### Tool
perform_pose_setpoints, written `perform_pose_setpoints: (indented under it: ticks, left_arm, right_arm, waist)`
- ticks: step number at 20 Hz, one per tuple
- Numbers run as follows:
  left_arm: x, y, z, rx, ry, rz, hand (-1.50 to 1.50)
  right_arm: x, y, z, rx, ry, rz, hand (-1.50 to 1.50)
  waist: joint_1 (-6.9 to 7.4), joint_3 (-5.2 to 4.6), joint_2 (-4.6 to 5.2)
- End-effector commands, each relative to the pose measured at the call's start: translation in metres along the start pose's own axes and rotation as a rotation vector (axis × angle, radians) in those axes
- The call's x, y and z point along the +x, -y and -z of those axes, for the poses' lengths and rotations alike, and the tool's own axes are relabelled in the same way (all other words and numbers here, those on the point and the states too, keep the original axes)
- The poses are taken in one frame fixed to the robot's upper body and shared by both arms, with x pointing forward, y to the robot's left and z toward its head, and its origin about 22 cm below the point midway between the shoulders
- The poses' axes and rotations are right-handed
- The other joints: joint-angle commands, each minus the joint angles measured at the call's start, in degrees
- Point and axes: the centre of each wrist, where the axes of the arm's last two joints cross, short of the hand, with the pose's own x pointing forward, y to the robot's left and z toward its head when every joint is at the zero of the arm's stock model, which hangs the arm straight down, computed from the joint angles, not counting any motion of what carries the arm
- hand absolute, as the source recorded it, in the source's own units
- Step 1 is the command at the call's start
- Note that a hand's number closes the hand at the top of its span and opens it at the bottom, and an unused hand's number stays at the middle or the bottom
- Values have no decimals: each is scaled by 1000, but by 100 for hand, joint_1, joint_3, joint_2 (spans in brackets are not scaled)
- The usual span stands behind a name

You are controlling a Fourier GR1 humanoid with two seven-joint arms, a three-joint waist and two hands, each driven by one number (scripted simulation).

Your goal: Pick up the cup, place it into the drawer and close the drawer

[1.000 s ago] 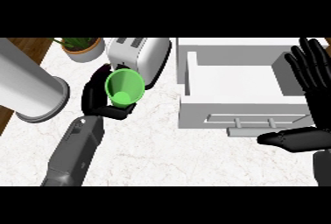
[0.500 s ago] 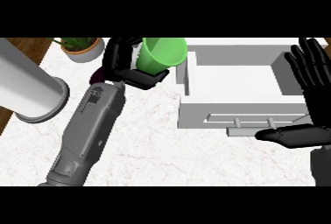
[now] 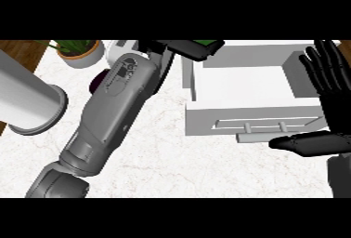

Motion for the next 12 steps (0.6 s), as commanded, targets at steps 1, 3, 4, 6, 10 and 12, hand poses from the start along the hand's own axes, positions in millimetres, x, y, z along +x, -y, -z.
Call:
perform_pose_setpoints:
  ticks: [1,3,4,6,10,12]
  left_arm:
    - [5,20,13,24,-111,61,150]
    - [3,24,16,18,-161,90,150]
    - [-3,26,14,21,-171,128,150]
    - [3,31,23,17,-189,147,150]
    - [-21,27,8,-62,-273,207,150]
    - [-33,23,0,-87,-330,203,150]
  right_arm:
    - [8,-3,-6,16,-6,-1,-150]
    - [2,11,-8,17,8,4,-150]
    - [7,0,5,21,24,28,-150]
    - [2,10,11,31,7,17,-150]
    - [6,-4,15,49,43,33,-150]
    - [10,0,23,73,67,20,-150]
  waist:
    - [-144,1,17]
    - [-179,4,33]
    - [-235,4,57]
    - [-288,7,97]
    - [-470,9,126]
    - [-618,11,183]
